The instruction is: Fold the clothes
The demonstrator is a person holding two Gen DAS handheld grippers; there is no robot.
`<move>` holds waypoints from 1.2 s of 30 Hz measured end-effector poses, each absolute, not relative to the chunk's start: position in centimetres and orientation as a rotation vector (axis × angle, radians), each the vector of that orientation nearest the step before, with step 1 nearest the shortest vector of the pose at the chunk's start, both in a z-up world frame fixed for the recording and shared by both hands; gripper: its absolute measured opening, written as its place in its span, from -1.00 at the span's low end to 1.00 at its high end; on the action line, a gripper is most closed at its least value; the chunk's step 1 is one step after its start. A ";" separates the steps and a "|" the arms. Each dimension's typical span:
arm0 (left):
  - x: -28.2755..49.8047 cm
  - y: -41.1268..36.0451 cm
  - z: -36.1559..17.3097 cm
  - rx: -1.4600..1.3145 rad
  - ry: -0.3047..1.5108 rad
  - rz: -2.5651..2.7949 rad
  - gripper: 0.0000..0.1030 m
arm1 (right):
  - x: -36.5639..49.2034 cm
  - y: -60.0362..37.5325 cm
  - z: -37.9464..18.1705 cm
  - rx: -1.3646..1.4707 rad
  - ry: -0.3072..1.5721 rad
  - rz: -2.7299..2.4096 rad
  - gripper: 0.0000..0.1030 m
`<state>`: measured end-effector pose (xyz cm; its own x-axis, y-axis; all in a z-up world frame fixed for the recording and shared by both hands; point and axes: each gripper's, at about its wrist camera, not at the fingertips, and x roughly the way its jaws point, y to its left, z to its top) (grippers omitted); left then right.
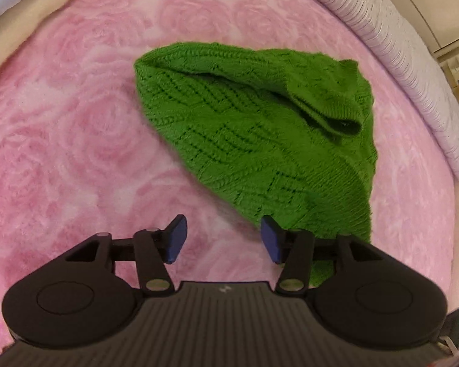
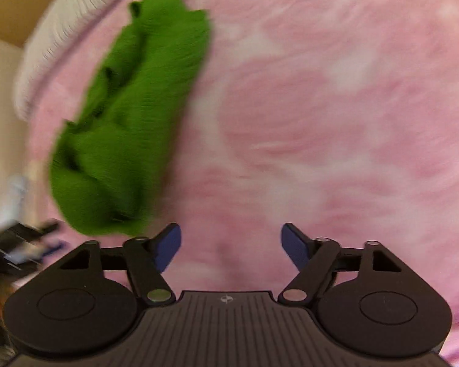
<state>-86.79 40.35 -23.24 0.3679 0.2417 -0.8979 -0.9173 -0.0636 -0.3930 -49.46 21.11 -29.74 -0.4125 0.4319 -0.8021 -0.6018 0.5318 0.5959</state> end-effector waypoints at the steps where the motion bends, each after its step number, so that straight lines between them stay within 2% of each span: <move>1: -86.9 40.2 -23.2 -1.281 0.696 1.088 -0.06 | -49.9 21.4 -30.5 -0.041 1.697 1.120 0.32; 5: -87.6 39.9 -23.5 -1.293 0.686 1.090 -0.06 | -51.1 22.0 -33.0 0.209 1.798 1.014 0.28; 6: -87.8 39.8 -23.6 -1.299 0.684 1.092 -0.06 | -51.4 22.2 -33.7 0.248 1.818 0.993 0.18; 7: -87.9 39.7 -23.8 -1.304 0.682 1.093 -0.06 | -51.7 22.5 -34.3 0.259 1.838 0.991 -0.12; 8: -88.0 39.8 -23.9 -1.306 0.681 1.092 -0.06 | -51.9 22.9 -35.0 0.265 1.859 0.993 -0.30; 9: -88.1 39.8 -23.8 -1.304 0.680 1.092 -0.06 | -52.1 23.4 -35.1 0.231 1.857 1.006 -0.93; 11: -88.2 39.7 -23.4 -1.296 0.678 1.091 -0.06 | -52.1 24.1 -34.3 0.124 1.796 1.046 -0.91; 19: -86.8 40.4 -21.5 -1.247 0.652 1.026 -0.06 | -45.6 18.4 -23.7 -0.161 1.274 1.017 -1.00; 23: -84.3 40.2 -20.8 -1.193 0.685 0.946 -0.06 | -42.1 14.5 -18.4 -0.257 1.018 0.947 -1.00; 26: -81.2 39.5 -21.0 -1.125 0.745 0.844 0.03 | -39.4 12.1 -17.3 -0.297 0.994 0.869 -0.99; 28: -78.6 38.7 -21.4 -1.057 0.805 0.771 0.06 | -38.4 12.0 -19.6 -0.430 1.075 0.823 -0.97; 29: -77.1 38.1 -21.6 -1.011 0.843 0.740 0.06 | -37.7 11.7 -21.2 -0.475 1.150 0.774 -0.90; 30: -75.7 37.5 -21.9 -0.963 0.878 0.708 0.06 | -37.1 11.5 -22.6 -0.483 1.215 0.736 -0.67; 32: -73.0 36.2 -22.0 -0.863 0.928 0.635 0.07 | -35.8 9.8 -23.9 -0.404 1.297 0.682 -0.56; 34: -70.6 34.9 -22.3 -0.761 0.959 0.581 0.13 | -34.7 8.5 -24.3 -0.274 1.347 0.661 0.05; 36: -68.4 34.3 -23.1 -0.681 0.991 0.544 0.16 | -33.9 7.6 -24.8 -0.138 1.395 0.652 0.25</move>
